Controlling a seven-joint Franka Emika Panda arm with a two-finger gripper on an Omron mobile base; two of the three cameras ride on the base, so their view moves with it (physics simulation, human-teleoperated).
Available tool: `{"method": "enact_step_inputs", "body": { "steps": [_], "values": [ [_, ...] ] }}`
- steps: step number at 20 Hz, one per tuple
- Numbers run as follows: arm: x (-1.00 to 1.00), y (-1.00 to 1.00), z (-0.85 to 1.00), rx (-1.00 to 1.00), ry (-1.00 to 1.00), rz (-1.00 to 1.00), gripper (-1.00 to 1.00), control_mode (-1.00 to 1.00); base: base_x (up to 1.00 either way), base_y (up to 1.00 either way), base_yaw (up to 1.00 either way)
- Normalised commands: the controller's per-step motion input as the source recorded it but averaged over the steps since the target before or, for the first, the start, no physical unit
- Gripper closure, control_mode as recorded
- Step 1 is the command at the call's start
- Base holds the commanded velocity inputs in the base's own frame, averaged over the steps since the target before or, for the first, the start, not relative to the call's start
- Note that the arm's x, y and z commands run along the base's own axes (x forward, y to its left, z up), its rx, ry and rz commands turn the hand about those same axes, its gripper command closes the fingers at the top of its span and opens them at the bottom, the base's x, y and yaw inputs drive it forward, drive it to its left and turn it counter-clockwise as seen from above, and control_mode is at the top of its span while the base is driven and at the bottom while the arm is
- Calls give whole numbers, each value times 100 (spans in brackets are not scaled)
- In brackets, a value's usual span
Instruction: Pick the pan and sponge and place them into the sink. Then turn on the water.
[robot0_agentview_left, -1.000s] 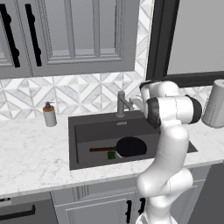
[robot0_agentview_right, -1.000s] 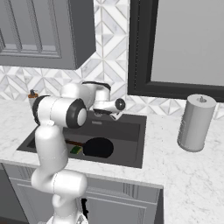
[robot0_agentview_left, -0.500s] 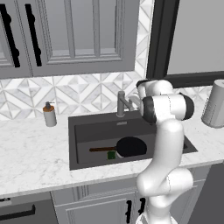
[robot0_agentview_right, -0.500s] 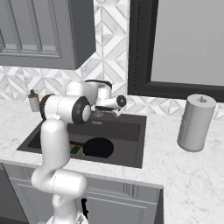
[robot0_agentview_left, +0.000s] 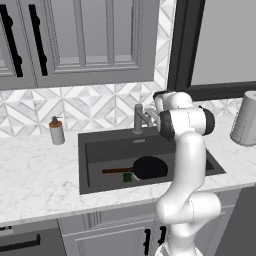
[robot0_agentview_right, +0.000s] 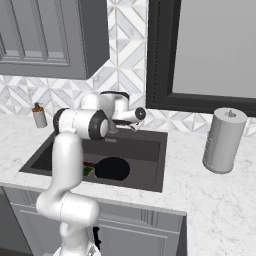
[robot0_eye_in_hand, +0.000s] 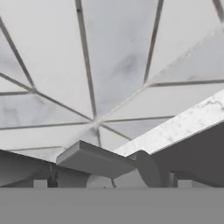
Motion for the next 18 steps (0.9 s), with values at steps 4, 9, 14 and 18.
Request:
{"method": "enact_step_inputs", "body": {
  "steps": [4,9,14,18],
  "values": [
    [32,0,-17,0,0,0,-100,-100,0,0,0],
    [27,0,-19,0,0,0,-100,-100,0,0,0],
    [22,0,-17,0,0,0,100,-100,0,0,0],
    [17,0,-14,2,0,0,100,-100,0,0,0]
  ]
}}
